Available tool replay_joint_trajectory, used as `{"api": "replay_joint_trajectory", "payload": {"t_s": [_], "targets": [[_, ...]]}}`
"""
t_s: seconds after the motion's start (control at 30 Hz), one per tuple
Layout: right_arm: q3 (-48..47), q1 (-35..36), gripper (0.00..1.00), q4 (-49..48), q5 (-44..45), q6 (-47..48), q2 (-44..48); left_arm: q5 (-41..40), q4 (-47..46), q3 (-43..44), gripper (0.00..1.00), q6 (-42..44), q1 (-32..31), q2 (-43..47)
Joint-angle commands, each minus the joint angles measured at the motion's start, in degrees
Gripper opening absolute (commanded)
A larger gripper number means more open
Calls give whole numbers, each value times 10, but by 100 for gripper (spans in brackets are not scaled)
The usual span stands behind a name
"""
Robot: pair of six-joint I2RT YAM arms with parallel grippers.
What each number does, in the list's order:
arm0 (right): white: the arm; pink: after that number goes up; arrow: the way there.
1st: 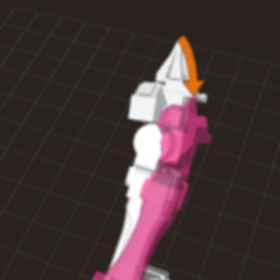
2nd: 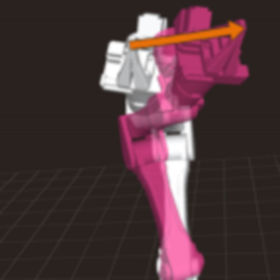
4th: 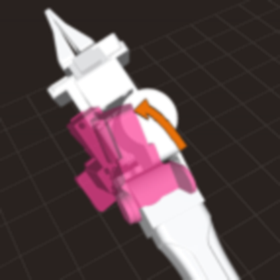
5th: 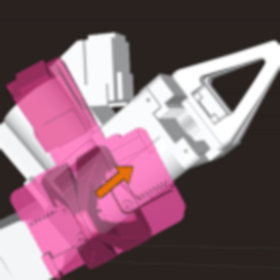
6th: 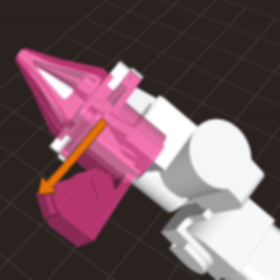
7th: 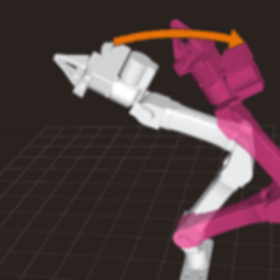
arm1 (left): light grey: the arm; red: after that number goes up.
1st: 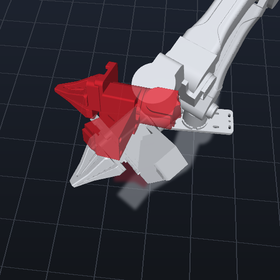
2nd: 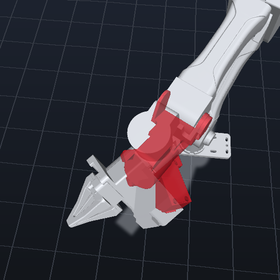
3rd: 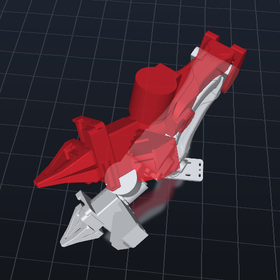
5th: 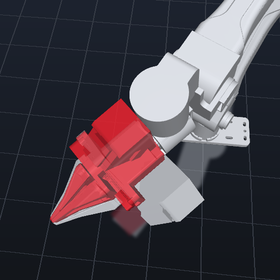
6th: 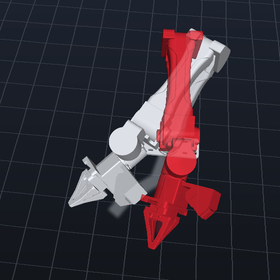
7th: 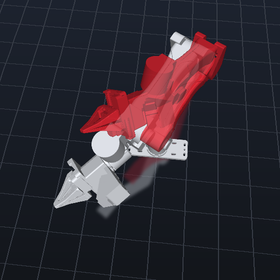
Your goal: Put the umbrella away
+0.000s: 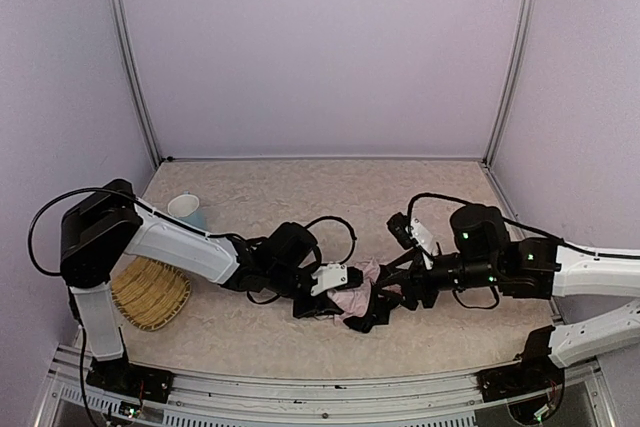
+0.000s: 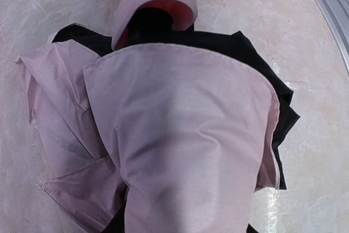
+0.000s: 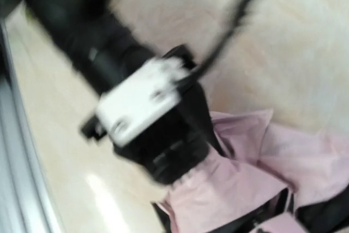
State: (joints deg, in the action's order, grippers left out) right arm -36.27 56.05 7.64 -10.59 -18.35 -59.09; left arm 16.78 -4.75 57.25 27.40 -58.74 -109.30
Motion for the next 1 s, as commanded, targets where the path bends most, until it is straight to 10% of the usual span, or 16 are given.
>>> {"api": "replay_joint_trajectory", "payload": {"t_s": [0.0, 0.27, 0.63, 0.87, 0.97], "targets": [[4, 48, 67, -6, 49, 248, -3, 92, 166, -9, 31, -21, 11, -56], [-5, 77, 94, -71, 140, 508, -134, 137, 233, 32, 31, -6, 13, -86], [10, 77, 97, -87, 175, 576, -260, 174, 284, 66, 31, 28, 30, -105], [-8, 76, 78, -45, 172, 555, -340, 201, 292, 72, 32, 44, 39, -106], [-20, 76, 53, -23, 167, 540, -351, 209, 288, 71, 36, 53, 45, -96]]}}
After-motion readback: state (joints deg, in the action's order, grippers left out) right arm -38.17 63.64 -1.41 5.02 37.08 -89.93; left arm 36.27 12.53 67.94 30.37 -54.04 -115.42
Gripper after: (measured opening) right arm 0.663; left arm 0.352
